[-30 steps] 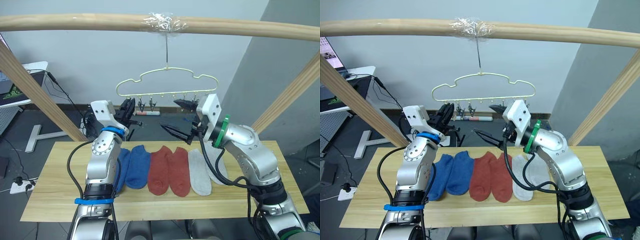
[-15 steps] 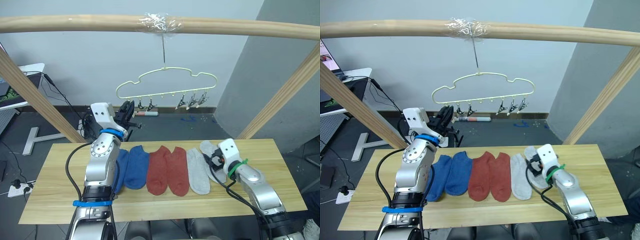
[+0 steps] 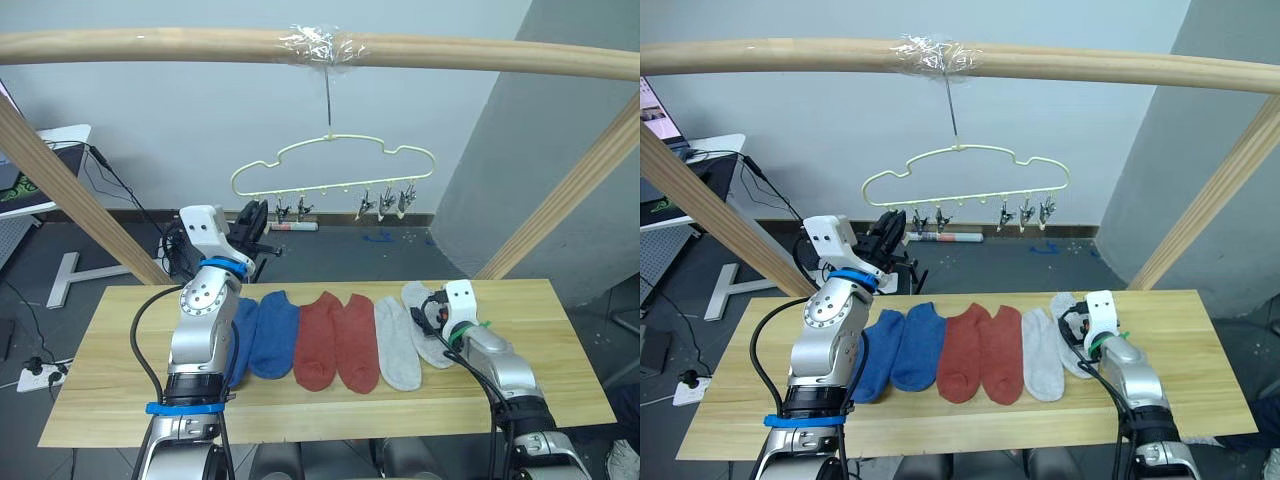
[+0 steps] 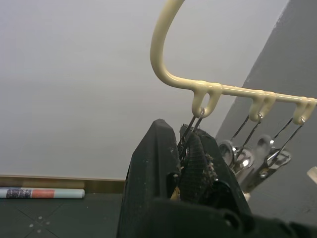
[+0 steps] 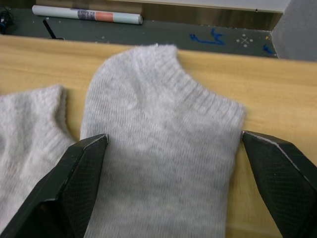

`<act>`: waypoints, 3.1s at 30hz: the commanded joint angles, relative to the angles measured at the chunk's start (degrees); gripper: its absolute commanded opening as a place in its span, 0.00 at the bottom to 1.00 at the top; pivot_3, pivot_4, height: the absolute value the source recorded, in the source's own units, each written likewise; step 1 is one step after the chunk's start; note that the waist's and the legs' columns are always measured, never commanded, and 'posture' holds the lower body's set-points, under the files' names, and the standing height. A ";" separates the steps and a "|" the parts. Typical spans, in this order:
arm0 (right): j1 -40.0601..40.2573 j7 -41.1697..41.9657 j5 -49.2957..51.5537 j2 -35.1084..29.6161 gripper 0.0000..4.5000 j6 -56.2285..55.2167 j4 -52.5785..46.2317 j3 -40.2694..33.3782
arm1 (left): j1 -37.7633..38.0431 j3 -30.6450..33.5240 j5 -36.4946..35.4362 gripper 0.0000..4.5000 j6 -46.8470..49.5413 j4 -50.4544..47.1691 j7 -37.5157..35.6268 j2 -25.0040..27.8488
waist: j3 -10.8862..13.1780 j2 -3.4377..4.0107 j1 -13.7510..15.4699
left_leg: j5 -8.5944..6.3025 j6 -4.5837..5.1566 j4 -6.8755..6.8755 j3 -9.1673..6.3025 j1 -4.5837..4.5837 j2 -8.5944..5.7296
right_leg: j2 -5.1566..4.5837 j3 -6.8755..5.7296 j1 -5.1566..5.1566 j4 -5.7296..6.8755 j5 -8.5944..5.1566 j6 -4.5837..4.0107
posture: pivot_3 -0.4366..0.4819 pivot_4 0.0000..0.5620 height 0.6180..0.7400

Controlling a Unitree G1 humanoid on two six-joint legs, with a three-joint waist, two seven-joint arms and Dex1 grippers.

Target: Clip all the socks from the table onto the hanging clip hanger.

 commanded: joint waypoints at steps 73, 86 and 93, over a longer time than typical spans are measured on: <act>-18.33 22.47 25.42 13.28 0.01 24.20 -14.38 7.73 | -2.27 11.57 -41.41 0.03 36.30 -10.25 1.67 -1.15 | -0.04 0.02 2.01 | 0.21 -0.35 0.10 -1.57 -0.72 0.06 | 0.03 -1.53 -0.01 0.09 0.00 -0.04 | 0.71 0.30 1.00; -16.90 22.14 29.03 14.51 0.01 28.12 -14.11 3.75 | -2.61 11.52 -41.99 0.03 36.33 -10.07 1.33 -0.94 | -0.03 0.03 2.02 | 0.20 -0.34 0.10 -1.60 -0.74 0.06 | 0.03 -1.55 -0.01 0.09 0.00 -0.05 | 0.70 0.30 1.00; -17.36 21.58 31.55 15.11 0.01 30.52 -13.88 1.47 | -3.56 13.31 -44.40 0.03 36.45 -9.47 3.12 -1.85 | -0.03 0.03 2.02 | 0.20 -0.34 0.10 -1.63 -0.76 0.06 | 0.03 -1.59 -0.01 0.08 0.00 -0.05 | 0.71 0.28 1.00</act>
